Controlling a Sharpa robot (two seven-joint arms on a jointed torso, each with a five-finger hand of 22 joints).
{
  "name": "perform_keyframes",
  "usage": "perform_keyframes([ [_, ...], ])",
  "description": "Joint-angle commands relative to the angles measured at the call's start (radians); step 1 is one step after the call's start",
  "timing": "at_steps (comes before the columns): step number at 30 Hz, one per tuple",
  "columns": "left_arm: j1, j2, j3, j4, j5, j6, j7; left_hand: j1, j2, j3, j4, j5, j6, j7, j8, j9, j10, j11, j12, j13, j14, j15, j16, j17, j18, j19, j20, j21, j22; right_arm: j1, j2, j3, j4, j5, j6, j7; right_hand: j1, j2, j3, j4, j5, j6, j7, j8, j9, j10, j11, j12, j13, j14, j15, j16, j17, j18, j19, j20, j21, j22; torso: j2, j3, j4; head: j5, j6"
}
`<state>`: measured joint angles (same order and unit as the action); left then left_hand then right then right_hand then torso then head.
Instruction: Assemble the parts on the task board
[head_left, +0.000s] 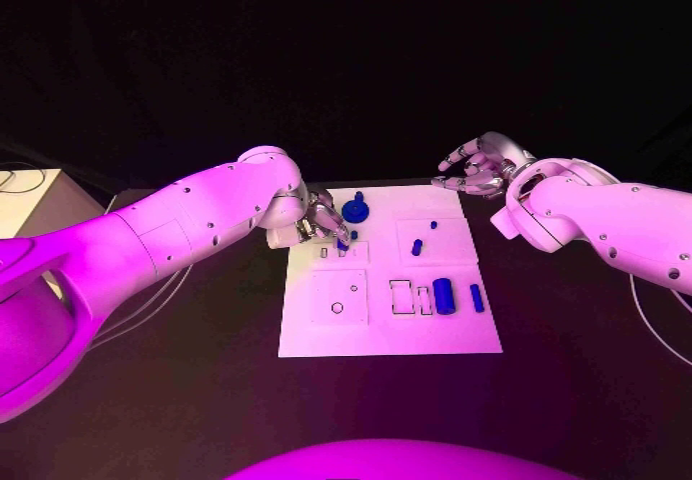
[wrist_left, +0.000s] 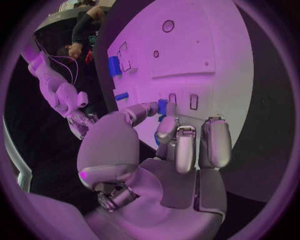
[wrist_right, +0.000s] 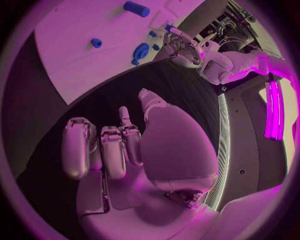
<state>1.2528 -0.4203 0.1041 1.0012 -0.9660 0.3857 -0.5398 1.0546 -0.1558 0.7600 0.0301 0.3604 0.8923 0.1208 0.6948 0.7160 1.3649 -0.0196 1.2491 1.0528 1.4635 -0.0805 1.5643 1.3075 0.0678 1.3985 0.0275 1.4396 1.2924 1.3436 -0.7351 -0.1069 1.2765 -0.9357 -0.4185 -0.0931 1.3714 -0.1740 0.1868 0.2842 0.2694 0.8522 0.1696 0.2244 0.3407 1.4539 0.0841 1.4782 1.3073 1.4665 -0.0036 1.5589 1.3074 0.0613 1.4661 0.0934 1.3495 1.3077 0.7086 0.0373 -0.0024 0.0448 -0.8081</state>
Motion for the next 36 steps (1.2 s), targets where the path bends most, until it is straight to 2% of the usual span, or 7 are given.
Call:
perform_keyframes([
  [1,0.000,-0.001,0.000,0.006,-0.002,0.033,0.007,0.016,0.026,0.039,-0.033,-0.002,0.109,-0.102,0.013,0.066,0.037,-0.028,-0.004,0.001,0.107,-0.008,0.007,0.263,-0.007,0.004,-0.001,0.002,-0.001,0.000,-0.001,0.000,0.000,-0.002,0.010,0.008,-0.007,0.002,0.008,0.000,0.006,-0.008,-0.001,0.003,-0.002,0.002,-0.001,0.003,0.162,0.094,0.005,-0.007,0.223,-0.007,0.044,0.003,-0.005,0.069,0.001,-0.0012,0.0000,-0.001,0.000],
  [13,0.000,-0.006,-0.002,0.016,-0.006,0.044,0.007,0.014,0.032,0.044,-0.033,0.007,0.116,-0.107,0.016,0.071,0.043,-0.031,-0.002,0.004,0.107,-0.010,0.007,0.263,-0.007,0.005,-0.003,0.002,0.000,-0.001,-0.001,0.000,-0.001,-0.002,0.010,0.009,-0.006,0.002,0.009,-0.001,0.011,-0.008,-0.001,0.003,-0.002,0.003,-0.001,0.004,0.162,0.094,0.005,-0.007,0.222,-0.007,0.044,0.003,-0.005,0.070,0.000,-0.0013,0.0010,0.000,-0.001],
  [22,0.000,0.002,-0.006,0.003,-0.019,0.042,0.006,0.014,0.034,0.048,-0.033,0.009,0.117,-0.107,0.016,0.072,0.044,-0.032,-0.003,0.003,0.107,-0.011,0.007,0.263,-0.007,0.005,-0.004,0.001,-0.001,-0.001,0.000,0.000,0.000,-0.002,0.010,0.009,-0.006,0.001,0.010,-0.001,0.015,-0.008,-0.001,0.004,-0.002,0.003,-0.001,0.004,0.163,0.094,0.005,-0.007,0.222,-0.007,0.043,0.003,-0.006,0.069,0.000,-0.0011,-0.0001,0.004,0.000],
  [36,-0.001,0.016,-0.011,-0.019,-0.032,0.036,0.005,0.014,0.037,0.052,-0.034,0.009,0.117,-0.107,0.016,0.073,0.042,-0.032,-0.008,-0.005,0.107,-0.011,0.007,0.263,-0.007,0.005,-0.004,0.001,-0.002,-0.002,0.000,0.000,0.001,-0.002,0.009,0.010,-0.006,0.001,0.011,-0.001,0.018,-0.008,-0.001,0.004,-0.002,0.003,-0.001,0.004,0.163,0.094,0.005,-0.007,0.222,-0.007,0.043,0.003,-0.006,0.069,0.002,0.0003,-0.0005,0.003,-0.001],
])
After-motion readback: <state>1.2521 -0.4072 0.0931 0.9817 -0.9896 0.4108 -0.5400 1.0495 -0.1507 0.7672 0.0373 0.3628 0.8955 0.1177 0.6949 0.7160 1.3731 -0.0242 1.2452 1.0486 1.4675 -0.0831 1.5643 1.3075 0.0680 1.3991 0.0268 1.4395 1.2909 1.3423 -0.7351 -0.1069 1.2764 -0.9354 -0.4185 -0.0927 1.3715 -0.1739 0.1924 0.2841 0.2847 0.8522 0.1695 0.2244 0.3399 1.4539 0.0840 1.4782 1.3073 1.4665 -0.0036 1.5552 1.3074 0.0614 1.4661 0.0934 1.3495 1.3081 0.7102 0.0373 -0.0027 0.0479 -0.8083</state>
